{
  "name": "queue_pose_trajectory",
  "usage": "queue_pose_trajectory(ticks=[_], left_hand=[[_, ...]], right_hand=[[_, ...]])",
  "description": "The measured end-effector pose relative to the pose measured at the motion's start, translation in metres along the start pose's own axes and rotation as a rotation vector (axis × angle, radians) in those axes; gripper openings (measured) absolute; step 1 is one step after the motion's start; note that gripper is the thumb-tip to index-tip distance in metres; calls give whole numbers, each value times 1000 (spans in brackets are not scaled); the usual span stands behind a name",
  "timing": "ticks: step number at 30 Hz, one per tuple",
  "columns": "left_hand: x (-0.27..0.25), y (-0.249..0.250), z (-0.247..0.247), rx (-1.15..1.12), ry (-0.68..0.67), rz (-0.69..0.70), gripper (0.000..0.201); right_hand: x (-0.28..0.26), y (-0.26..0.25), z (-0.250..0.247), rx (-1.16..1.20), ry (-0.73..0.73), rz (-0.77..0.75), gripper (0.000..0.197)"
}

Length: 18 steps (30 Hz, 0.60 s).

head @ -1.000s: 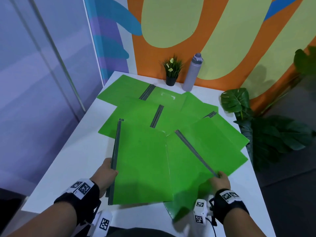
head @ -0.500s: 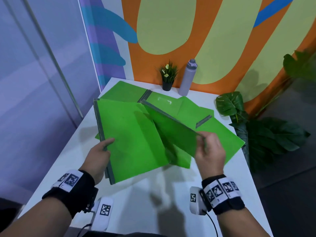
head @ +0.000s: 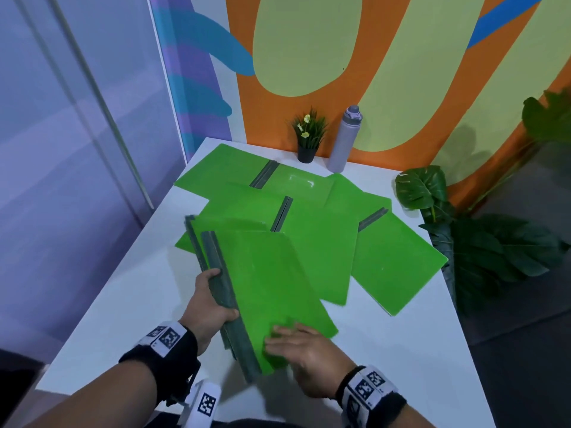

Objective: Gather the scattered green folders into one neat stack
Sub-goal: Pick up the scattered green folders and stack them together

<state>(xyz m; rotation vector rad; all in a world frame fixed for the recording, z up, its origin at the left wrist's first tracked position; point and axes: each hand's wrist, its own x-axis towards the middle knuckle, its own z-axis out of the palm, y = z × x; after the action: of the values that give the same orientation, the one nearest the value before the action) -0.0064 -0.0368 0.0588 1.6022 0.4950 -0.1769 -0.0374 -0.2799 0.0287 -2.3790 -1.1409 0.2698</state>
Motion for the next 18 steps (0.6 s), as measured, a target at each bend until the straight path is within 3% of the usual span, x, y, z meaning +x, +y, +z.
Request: queue_pose_trajectory(ticks=[2, 5, 7, 9, 11, 14, 18], left_hand=[[-2, 5, -1, -32, -61, 54, 91], [-11, 17, -4, -37, -220, 116, 104], [-14, 20, -6, -27, -299, 139, 111], [-16, 23, -5, 15, -336, 166, 108], [-18, 28, -3, 104, -346, 195, 93], [-17, 32, 1, 199, -296, 196, 68], [-6, 37, -6, 185, -71, 191, 57]], right_hand=[[-5, 12, -12, 75, 31, 262, 68], [-7, 37, -28, 243, 322, 742, 80], [-9, 47, -41, 556, 429, 969, 88], [-12, 50, -51, 902, 522, 1009, 87], [-11, 48, -59, 1039, 634, 991, 80], [3, 49, -63, 996, 711, 992, 74], [32, 52, -65, 884, 581, 1000, 72]])
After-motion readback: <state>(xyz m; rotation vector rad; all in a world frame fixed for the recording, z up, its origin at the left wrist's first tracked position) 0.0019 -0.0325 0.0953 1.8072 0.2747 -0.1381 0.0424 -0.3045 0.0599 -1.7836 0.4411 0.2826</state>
